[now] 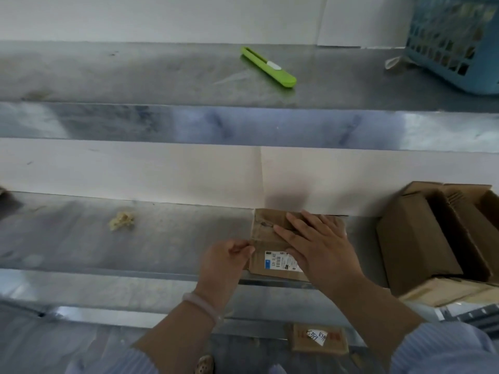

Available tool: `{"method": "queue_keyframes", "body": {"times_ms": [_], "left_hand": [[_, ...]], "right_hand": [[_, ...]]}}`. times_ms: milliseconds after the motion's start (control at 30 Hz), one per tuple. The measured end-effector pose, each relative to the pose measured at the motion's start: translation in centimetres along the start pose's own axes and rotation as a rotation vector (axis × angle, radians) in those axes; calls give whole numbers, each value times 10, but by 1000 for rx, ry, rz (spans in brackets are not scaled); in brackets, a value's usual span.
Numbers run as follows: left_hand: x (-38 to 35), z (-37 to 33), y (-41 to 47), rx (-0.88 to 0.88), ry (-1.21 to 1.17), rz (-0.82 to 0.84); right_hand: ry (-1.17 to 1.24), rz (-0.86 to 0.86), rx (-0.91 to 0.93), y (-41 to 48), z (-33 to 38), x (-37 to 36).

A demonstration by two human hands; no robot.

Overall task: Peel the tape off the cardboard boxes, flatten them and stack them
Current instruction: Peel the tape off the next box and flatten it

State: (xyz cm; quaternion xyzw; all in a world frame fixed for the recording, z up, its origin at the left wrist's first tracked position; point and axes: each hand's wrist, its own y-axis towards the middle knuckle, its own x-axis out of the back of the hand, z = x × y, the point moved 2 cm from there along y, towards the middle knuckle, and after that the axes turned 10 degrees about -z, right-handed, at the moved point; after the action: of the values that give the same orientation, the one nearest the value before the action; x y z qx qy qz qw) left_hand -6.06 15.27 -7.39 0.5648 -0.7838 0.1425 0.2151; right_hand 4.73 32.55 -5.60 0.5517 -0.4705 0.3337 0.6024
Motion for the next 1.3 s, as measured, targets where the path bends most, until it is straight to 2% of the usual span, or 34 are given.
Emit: {"method": "queue_keyframes", "body": {"times_ms": [200, 267, 500, 667, 733, 833, 900, 933, 1000, 1067, 1133, 1300], "left_hand": [[-4, 1, -2, -36, 149, 82], [-3, 1, -3, -47, 148, 62], [4, -9, -4, -57, -16, -2], [-1, -26, -4, -40, -165, 23], [-9, -28, 4, -80, -127, 64], [-18, -28, 17, -151, -22, 140], [-19, -27, 21, -195, 72, 145], [-19, -27, 22, -243, 133, 137], [-19, -32, 19, -414, 311, 109], [-22, -40, 16, -599, 458, 71], [-26, -51, 19, -671, 564, 44], [-48, -76, 22, -683, 766, 128]], "right_hand": [[-1, 48, -14, -1, 0, 0], [0, 49, -13, -2, 0, 0], [3, 43, -9, -1, 0, -1], [38, -7, 17, -3, 0, -3], [75, -52, 29, -4, -3, -2], [281, -201, 13, -9, -8, 3], [386, -283, -112, -16, -15, 7], [414, -277, -247, -22, -21, 5], [578, -127, -612, -36, -29, 2], [915, -26, -831, -47, -32, -7], [1084, -15, -880, -53, -33, -8], [1149, -70, -918, -56, -38, 6]]}}
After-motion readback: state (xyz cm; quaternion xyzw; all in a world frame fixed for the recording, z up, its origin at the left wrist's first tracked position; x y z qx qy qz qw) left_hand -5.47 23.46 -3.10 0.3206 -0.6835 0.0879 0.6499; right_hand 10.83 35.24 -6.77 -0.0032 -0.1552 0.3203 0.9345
